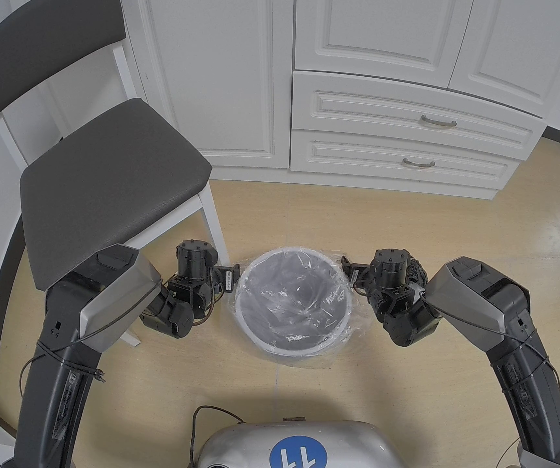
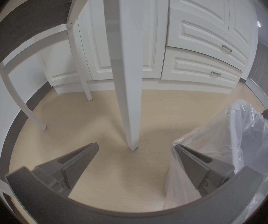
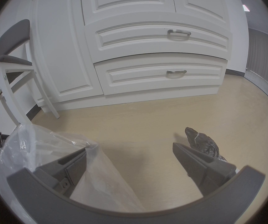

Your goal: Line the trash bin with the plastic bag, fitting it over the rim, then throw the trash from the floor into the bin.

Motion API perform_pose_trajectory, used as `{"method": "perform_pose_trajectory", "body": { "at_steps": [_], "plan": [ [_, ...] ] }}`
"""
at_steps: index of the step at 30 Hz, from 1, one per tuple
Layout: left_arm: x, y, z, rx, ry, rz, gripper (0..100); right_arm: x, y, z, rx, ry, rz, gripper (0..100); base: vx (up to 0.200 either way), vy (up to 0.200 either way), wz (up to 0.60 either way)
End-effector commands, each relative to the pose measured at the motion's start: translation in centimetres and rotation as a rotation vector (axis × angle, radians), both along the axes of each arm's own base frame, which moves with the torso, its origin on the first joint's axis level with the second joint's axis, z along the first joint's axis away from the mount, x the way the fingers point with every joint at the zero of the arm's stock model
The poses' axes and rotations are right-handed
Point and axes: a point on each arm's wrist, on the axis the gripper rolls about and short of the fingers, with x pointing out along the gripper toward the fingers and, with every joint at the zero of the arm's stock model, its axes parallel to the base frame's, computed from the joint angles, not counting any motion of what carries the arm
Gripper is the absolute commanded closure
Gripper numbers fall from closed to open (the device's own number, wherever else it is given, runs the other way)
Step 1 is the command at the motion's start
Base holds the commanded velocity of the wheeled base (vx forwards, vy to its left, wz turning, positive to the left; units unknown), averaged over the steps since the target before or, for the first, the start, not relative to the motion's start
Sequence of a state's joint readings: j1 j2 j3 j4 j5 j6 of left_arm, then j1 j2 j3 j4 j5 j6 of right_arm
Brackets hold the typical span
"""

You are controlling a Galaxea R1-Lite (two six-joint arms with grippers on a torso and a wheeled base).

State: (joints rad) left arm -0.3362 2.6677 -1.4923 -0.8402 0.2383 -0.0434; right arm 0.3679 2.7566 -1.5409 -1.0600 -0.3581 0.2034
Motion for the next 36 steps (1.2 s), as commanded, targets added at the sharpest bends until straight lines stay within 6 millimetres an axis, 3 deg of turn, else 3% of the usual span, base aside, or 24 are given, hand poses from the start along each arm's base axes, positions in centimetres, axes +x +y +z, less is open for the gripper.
{"method": "perform_pose_trajectory", "body": {
  "at_steps": [1,4,8,16,29,36],
  "plan": [
    [-0.4,0.2,1.4,-0.002,-0.006,0.000,0,-0.1,-0.1,0.4,0.002,-0.002,-0.001,0,0.000,0.000,0.00],
    [-1.2,0.2,2.9,-0.004,-0.014,-0.007,0,-0.3,-0.3,2.0,0.009,-0.022,-0.002,0,0.000,0.000,0.00],
    [-4.1,0.9,5.2,0.054,0.027,-0.066,0,-1.7,-0.6,5.0,-0.001,-0.021,0.001,0,0.000,0.000,0.00],
    [-5.9,1.0,6.2,0.098,0.042,-0.117,0,-4.1,-0.8,7.3,-0.049,-0.007,0.021,0,0.000,0.000,0.00],
    [-7.2,1.9,5.3,0.148,0.129,-0.195,0,-5.8,-2.1,5.9,-0.190,0.090,0.037,0,0.000,0.000,0.00],
    [-7.6,2.5,4.1,0.154,0.220,-0.239,0,-6.5,-2.7,3.4,-0.245,0.202,0.088,0,0.000,0.000,0.00]
  ]
}}
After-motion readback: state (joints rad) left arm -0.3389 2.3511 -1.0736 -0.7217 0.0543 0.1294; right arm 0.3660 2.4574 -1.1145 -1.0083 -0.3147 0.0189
